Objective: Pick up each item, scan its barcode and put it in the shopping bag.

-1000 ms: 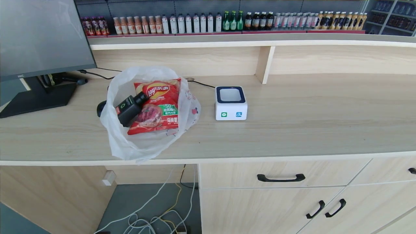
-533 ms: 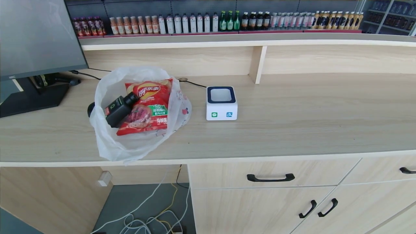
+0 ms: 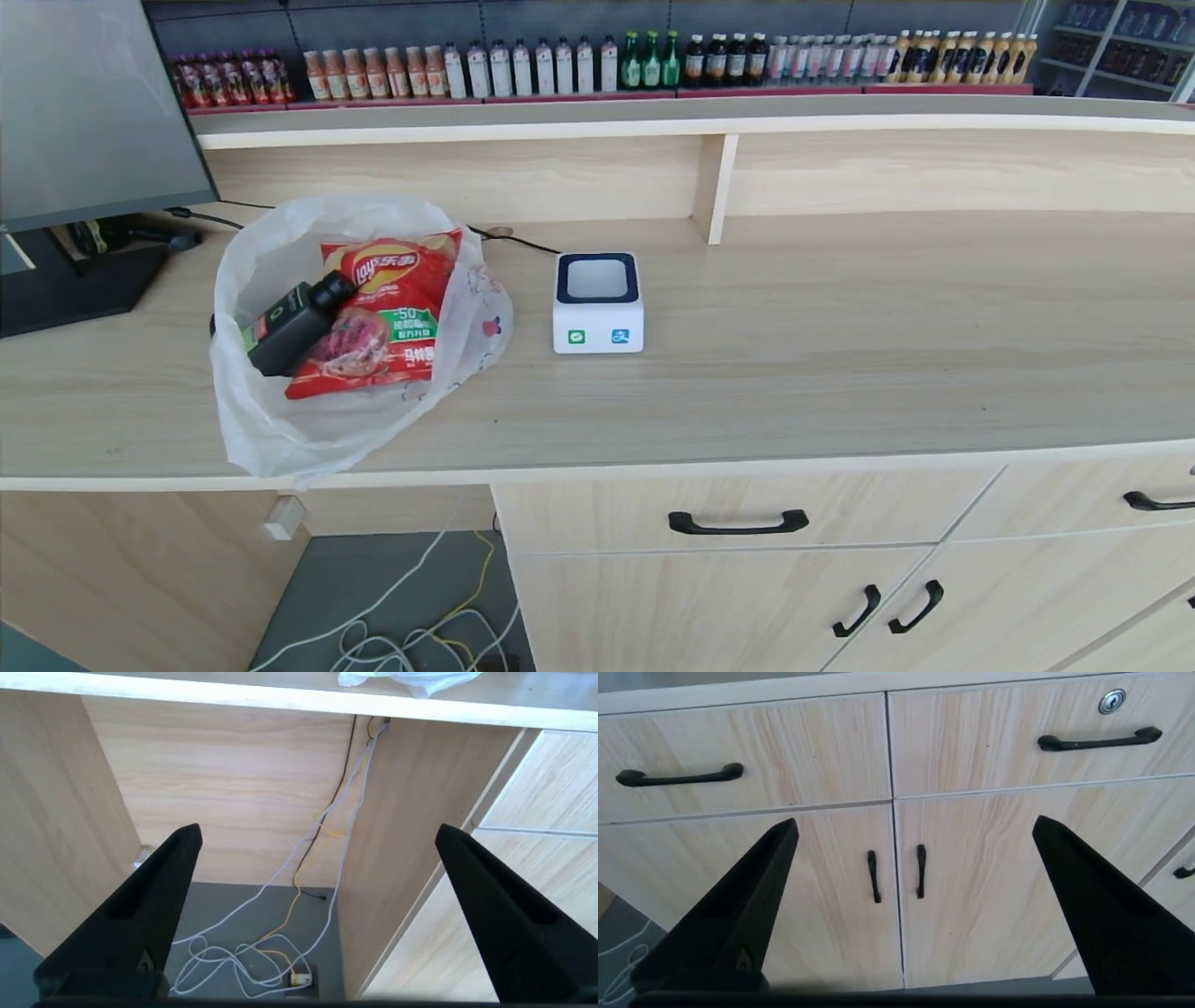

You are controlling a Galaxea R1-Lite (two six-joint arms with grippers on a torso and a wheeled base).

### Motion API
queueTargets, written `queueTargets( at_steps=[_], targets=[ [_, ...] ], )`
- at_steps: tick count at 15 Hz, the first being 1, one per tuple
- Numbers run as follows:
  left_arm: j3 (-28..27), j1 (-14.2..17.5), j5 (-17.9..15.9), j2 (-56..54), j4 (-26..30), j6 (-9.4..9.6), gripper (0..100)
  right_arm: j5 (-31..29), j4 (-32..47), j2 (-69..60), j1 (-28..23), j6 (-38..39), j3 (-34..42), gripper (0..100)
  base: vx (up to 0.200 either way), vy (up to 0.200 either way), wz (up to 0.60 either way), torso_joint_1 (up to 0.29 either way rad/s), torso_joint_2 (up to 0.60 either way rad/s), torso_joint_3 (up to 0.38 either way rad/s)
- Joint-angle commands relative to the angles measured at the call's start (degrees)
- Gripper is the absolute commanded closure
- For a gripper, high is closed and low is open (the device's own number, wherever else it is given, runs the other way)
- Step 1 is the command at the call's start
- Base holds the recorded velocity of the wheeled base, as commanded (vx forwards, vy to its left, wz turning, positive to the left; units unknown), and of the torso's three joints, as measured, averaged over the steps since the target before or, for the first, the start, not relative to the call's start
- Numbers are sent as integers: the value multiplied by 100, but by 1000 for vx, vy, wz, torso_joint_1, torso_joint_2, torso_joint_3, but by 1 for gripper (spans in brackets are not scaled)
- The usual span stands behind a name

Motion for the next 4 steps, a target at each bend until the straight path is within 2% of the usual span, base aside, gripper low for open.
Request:
queueTargets(
  at_steps=[1, 4],
  targets=[
    [0, -5, 2, 0, -1, -4, 0, 12, -6, 2, -3, -1, -1, 0, 0, 0, 0, 0, 0, 0],
    [0, -5, 2, 0, -1, 48, 0, 3, 3, 2, -3, -1, -1, 0, 0, 0, 0, 0, 0, 0]
  ],
)
